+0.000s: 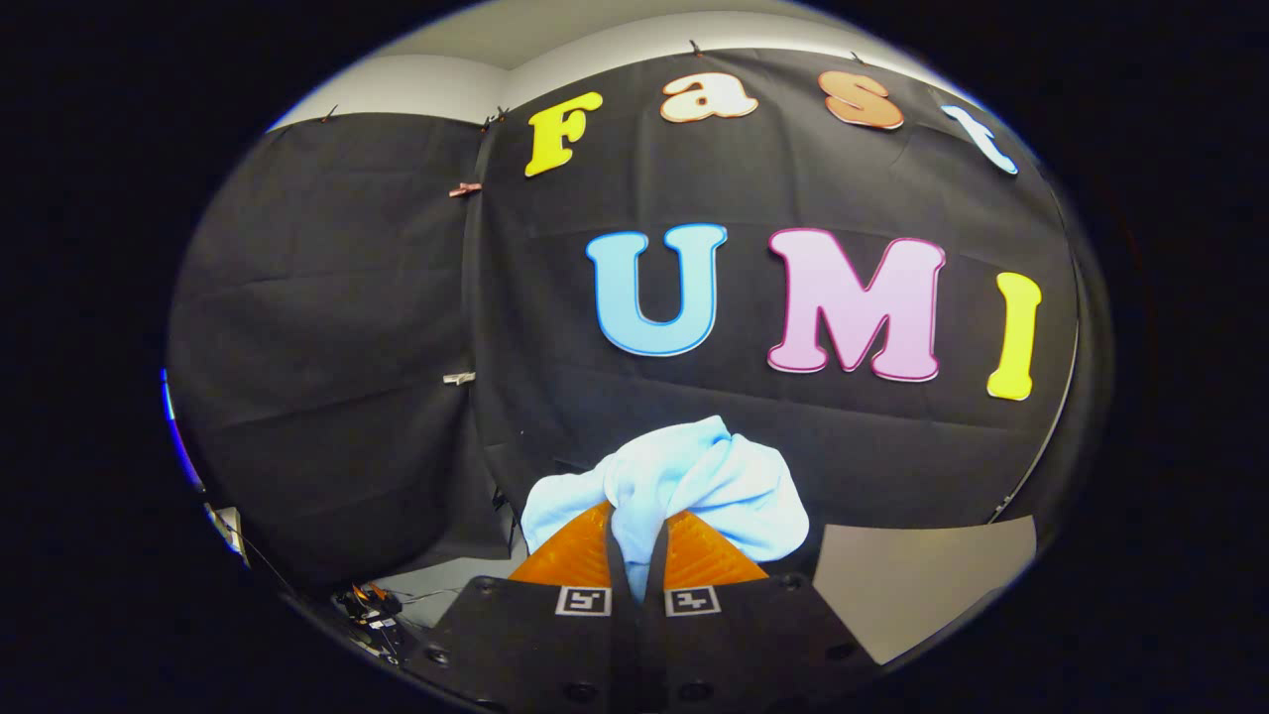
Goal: Put the clothes into the washing machine and then close the washing machine lid.
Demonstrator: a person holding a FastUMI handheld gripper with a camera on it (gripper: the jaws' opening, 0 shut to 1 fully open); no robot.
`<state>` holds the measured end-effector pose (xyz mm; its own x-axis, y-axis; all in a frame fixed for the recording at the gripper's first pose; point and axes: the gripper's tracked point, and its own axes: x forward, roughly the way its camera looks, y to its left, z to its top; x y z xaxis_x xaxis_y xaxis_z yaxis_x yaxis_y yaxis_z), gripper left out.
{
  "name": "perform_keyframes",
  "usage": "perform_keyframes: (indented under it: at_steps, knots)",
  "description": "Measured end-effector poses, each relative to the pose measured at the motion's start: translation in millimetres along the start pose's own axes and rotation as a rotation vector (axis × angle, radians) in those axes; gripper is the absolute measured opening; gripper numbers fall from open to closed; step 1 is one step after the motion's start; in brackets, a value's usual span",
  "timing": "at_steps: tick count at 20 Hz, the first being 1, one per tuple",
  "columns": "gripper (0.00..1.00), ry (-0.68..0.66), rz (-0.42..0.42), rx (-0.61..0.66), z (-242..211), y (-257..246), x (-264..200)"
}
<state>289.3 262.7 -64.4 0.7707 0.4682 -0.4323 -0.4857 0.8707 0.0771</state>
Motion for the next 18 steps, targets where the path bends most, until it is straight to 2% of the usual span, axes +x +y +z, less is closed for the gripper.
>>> perform_keyframes:
  at_steps: [10, 14, 18]
  knots:
    - [0.05, 0.341, 0.128, -0.053, -122.8, 24.9, 101.4]
    - [0.05, 0.468, 0.138, -0.065, -176.9, 20.2, 131.5]
    - [0.05, 0.543, 0.150, -0.105, -212.7, 17.9, 149.5]
